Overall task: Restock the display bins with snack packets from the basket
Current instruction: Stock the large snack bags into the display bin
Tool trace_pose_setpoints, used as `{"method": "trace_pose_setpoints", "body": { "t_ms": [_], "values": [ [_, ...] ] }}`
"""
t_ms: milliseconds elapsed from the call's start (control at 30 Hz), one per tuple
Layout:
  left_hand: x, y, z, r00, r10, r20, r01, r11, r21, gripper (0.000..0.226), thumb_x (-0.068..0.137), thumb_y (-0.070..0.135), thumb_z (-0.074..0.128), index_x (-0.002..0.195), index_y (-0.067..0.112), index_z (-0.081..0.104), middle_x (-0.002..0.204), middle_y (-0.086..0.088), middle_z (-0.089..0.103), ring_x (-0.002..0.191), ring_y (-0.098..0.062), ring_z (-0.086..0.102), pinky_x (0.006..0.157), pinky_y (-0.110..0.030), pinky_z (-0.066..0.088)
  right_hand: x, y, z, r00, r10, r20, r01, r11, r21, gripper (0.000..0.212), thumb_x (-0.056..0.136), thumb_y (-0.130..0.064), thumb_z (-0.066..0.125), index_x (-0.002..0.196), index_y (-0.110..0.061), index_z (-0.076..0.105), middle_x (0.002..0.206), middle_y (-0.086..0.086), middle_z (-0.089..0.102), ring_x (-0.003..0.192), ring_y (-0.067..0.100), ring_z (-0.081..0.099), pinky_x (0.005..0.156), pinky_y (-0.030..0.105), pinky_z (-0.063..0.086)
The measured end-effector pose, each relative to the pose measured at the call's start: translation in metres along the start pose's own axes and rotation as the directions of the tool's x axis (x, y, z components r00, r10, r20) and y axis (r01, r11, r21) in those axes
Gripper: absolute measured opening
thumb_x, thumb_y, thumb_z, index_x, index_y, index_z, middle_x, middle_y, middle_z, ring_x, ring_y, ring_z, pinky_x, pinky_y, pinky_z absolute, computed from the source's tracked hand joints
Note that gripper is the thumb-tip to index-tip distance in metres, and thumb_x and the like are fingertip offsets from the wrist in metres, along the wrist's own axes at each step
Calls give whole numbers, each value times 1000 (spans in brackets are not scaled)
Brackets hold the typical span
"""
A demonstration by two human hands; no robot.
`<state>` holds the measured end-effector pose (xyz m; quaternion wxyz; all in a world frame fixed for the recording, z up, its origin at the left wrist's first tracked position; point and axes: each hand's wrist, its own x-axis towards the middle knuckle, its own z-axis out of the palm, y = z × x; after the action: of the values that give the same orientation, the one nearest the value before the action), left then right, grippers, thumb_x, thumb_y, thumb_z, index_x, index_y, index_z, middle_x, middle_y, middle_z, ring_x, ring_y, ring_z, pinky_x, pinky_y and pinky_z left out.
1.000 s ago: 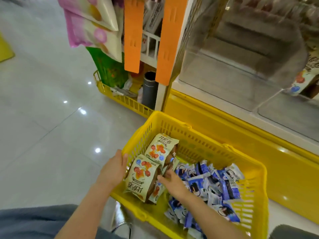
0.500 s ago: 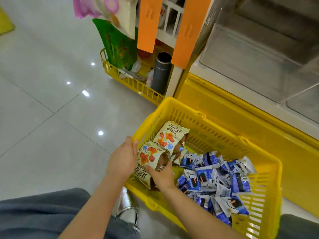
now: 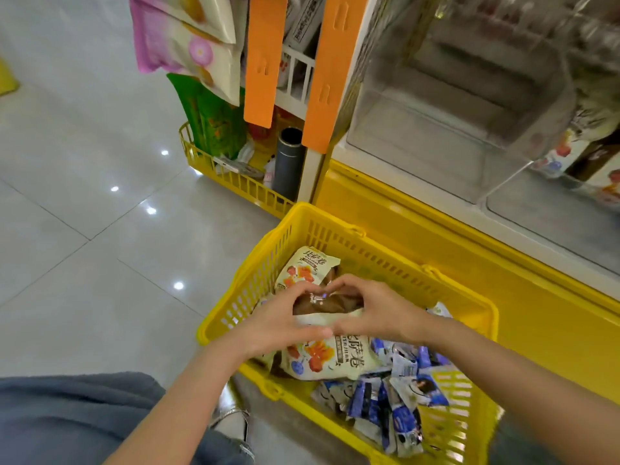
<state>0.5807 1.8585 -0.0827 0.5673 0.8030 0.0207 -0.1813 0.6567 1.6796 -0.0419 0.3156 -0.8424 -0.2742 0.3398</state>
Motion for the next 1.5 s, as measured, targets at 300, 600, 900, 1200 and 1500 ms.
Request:
{"method": "trace_pose_setpoints", "body": {
  "t_ms": [300, 600, 900, 1200, 1500],
  "values": [
    [-2, 1, 12, 921, -150, -358, 11, 932, -361, 27, 74, 33, 75, 95, 30, 57, 88, 13, 70, 72, 5, 66, 55, -7, 46, -25, 5, -5, 952, 165, -258, -90, 956, 280, 47, 74, -64, 49, 111, -35, 46, 100, -18, 59, 77, -8, 60, 56, 7, 46],
    [-14, -6, 9, 980, -180, 84, 196, 945, -261, 73, 59, 31, 87, 112, 45, 39, 103, 22, 65, 96, 4, 62, 80, -18, 52, -16, 6, -10, 949, 136, -286, -57, 961, 271, 4, 90, -30, 58, 89, -27, 58, 84, -8, 69, 67, -3, 66, 54, 14, 50],
    [-8, -10, -13, 883, -298, -363, 37, 815, -579, 71, 45, 45, 88, 108, 34, 59, 96, 10, 73, 88, -11, 70, 80, -36, 55, 35, -2, -8, 918, 50, -394, 119, 911, 395, 27, 100, -32, 33, 111, -29, 58, 103, -12, 68, 100, 6, 65, 80, 16, 52],
    [3, -21, -30, 788, -432, -439, -20, 695, -719, 77, 49, 45, 83, 118, 27, 54, 97, 0, 73, 83, -22, 72, 71, -42, 58, 125, 86, 49, 802, 586, -115, -441, 710, 549, 63, 90, -43, 55, 137, -5, 39, 138, 10, 49, 124, 28, 49, 106, 45, 39],
    [14, -23, -24, 753, -489, -440, 24, 688, -725, 86, 47, 45, 81, 125, 29, 48, 105, 0, 70, 84, -19, 71, 74, -46, 58, 156, 93, 68, 693, 600, -401, -423, 787, 449, 54, 79, -44, 69, 115, -5, 57, 114, 11, 62, 113, 30, 54, 91, 36, 48]
  ]
}}
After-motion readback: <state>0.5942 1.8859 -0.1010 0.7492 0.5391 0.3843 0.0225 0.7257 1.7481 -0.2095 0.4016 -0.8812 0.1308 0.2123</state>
